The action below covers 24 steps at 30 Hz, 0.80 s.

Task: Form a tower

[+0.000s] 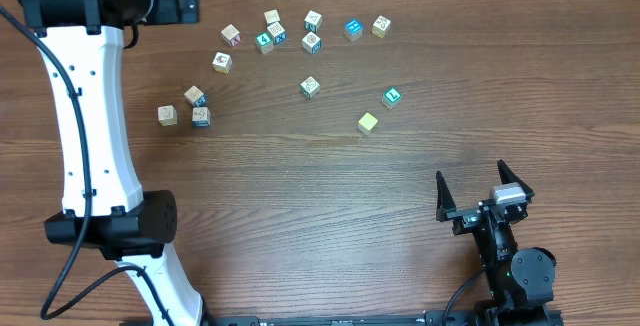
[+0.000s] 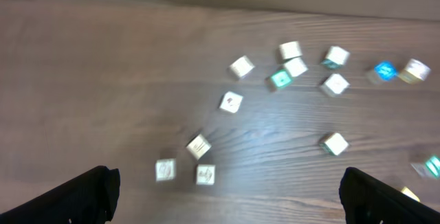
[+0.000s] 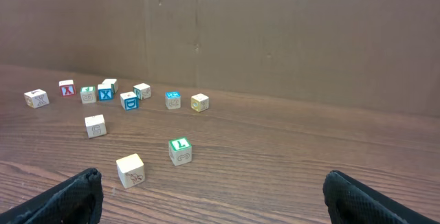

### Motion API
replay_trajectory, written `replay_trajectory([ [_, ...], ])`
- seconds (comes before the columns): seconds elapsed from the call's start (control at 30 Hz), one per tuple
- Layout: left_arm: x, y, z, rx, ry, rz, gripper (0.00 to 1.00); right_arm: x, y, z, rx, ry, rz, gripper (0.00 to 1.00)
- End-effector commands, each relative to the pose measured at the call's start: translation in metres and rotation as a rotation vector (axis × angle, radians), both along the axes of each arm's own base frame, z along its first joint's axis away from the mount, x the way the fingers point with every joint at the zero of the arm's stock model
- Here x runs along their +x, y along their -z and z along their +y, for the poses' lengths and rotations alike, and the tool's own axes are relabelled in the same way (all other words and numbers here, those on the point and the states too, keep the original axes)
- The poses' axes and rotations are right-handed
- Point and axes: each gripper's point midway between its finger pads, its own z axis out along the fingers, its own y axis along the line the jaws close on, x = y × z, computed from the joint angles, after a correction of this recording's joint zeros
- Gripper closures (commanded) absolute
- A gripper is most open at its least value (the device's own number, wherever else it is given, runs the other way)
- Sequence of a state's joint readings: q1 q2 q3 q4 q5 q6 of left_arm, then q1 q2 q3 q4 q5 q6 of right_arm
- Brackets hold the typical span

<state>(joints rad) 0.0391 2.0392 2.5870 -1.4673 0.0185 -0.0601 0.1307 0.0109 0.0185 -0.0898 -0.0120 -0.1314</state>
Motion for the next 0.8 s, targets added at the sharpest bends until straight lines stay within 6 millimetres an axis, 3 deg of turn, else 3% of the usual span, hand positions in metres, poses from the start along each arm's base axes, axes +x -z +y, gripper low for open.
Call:
replay_trajectory([
  [0.0,-0.004,0.005,0.041,-0.021,-0.211,0.02,0.0,0.0,0.002,-0.001,-0.004,0.003,-0.003,0.0],
  [0.17,-0.009,0.022,0.067,-0.015,-0.258,0.081,0.0,0.0,0.002,-0.001,-0.004,0.003,-0.003,0.0],
  [0.4,-0.015,0.074,0.086,-0.014,-0.306,0.264,0.01,0.0,0.002,-0.001,-0.004,0.003,-0.003,0.0],
  [0.5,-0.015,0.09,0.106,0.007,-0.374,0.3,0.01,0.0,0.002,-0.001,-0.004,0.003,-0.003,0.0],
  [0.77,-0.021,0.092,0.134,-0.009,-0.444,0.297,0.01,0.0,0.002,-0.001,-0.004,0.003,-0.003,0.0],
])
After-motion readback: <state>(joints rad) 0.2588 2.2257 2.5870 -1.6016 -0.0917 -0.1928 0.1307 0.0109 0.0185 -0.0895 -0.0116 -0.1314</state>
